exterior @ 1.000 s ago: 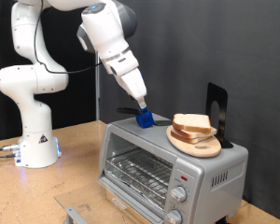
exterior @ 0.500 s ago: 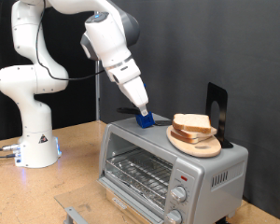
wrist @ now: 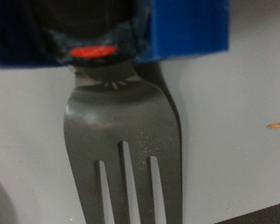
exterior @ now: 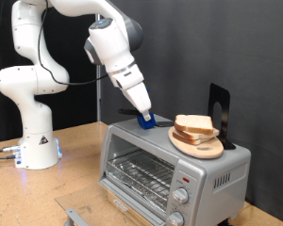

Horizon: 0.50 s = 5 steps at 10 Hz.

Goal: Make a piece of toast with the oven

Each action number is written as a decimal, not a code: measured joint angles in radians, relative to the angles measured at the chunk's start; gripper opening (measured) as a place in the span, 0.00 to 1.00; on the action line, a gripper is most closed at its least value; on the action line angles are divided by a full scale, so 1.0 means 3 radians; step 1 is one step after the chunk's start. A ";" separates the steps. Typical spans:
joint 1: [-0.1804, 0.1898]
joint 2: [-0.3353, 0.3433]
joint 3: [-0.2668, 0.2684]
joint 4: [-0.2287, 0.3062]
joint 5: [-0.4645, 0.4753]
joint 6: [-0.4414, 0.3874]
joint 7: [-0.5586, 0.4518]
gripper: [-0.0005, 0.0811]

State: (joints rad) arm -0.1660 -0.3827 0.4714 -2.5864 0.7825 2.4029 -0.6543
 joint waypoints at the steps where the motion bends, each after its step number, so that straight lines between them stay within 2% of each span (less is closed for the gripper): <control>1: 0.0000 0.0019 0.0020 -0.0002 0.0008 0.0018 0.0013 0.99; 5: 0.0007 0.0115 0.0173 -0.0033 0.0065 0.0144 0.0106 0.99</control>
State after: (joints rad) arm -0.1639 -0.3481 0.5232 -2.5962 0.8021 2.4459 -0.6225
